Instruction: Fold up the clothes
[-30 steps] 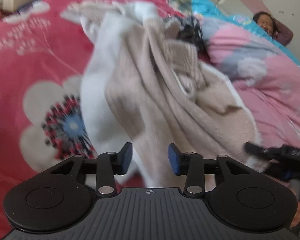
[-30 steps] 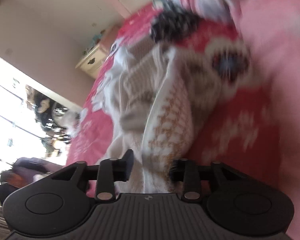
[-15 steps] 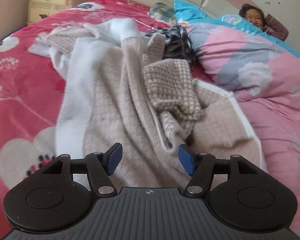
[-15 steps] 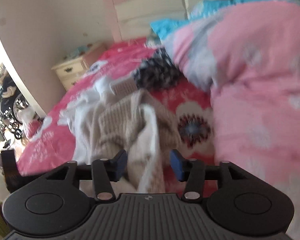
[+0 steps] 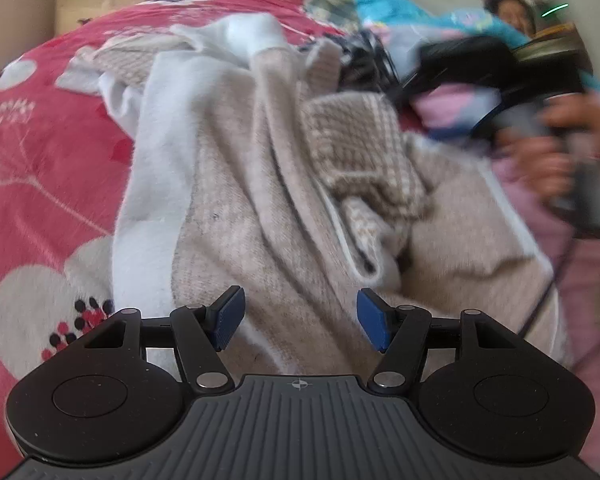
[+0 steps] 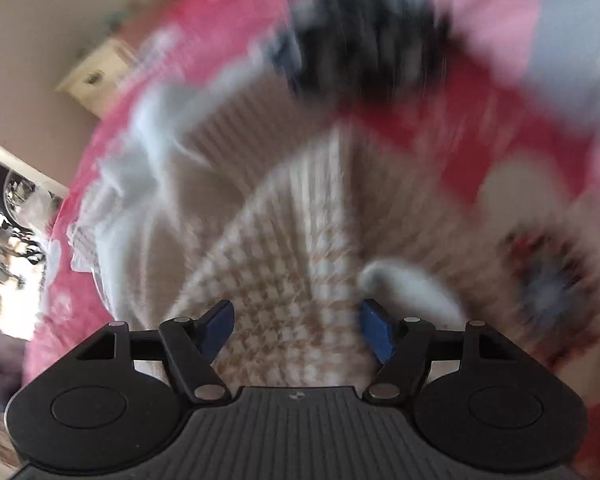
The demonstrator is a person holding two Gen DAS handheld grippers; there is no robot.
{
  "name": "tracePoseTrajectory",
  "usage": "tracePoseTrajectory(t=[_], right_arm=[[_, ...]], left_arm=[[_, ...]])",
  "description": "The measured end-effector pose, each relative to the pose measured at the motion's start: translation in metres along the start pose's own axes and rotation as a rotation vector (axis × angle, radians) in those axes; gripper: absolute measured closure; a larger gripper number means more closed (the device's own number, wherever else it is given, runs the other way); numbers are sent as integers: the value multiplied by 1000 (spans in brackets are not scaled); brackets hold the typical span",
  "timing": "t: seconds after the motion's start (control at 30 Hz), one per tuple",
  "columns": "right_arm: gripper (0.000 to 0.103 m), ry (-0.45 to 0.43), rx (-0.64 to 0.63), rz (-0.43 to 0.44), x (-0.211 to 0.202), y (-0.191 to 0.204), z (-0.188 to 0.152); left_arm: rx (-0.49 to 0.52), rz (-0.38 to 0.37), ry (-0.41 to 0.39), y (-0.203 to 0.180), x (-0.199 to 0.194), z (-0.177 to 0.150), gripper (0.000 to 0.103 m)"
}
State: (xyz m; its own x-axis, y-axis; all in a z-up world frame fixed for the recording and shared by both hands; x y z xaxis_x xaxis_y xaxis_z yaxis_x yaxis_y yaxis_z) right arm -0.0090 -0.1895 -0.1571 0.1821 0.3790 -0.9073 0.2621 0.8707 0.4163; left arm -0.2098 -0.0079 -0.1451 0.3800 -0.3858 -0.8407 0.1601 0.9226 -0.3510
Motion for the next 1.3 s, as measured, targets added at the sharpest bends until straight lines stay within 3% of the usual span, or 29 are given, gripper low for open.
tracePoseTrajectory(t=[0.07,0.1,0.13,0.3,0.43,0.53,0.7,0.83,0.93,1.0,1.07,1.13,1.2,1.3], right_arm=[[57,15,5,48,5,-3,-7],[79,3,-19,51,0,-4,-13],[84,-17,-33,67,-9,-6,-17],[89,-205,-4,260,-102,-30,-40],[89,-412,5,442,-207,-54,-72],[89,-576,33,508,-285,-82,-106],[89,-793,128,589,-381,-142,-167],[84,-880,227,442,-416,-190,-217],[79,-899,328,193,-428,-230,-247],[65,-974,354,82,-448,-244,-268],[58,-1107,340,-2,-477,-245,-290],[55,-1172,262,-66,-492,-231,-298],[55,-1136,144,-80,-482,-206,-282],[53,-926,-141,-22,-416,-136,-229]], left_arm=[[-17,-2,-4,3,-1,1,41],[-26,-2,-5,4,-2,1,41],[-35,-3,-7,5,-3,2,41],[-79,-7,-16,11,-7,4,42],[-69,19,-29,9,-10,6,43],[-67,22,-38,2,-17,4,43],[-27,29,-39,-16,-26,-4,43],[17,25,-37,-32,-28,-6,43],[49,21,-35,-44,-29,-6,43],[70,16,-29,-53,-22,-3,43],[92,17,-21,-62,-13,0,42],[116,24,-11,-71,-3,4,42],[114,28,0,-75,4,4,42],[85,19,13,-78,8,1,43]])
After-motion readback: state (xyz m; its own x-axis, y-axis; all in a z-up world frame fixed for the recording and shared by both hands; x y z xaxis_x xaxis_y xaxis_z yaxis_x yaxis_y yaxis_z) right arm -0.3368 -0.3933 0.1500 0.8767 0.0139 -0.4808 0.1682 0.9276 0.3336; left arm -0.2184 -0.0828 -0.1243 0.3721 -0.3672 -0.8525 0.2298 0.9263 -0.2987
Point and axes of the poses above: each gripper's, at about its wrist camera, not at the fingertips, and x roughly the way its jaws point, y to its left, z to its top, the point moved 8 cm from there along x, roughly the way its jaws point, and after that the axes turned 10 degrees about y, right-handed, at the moved point
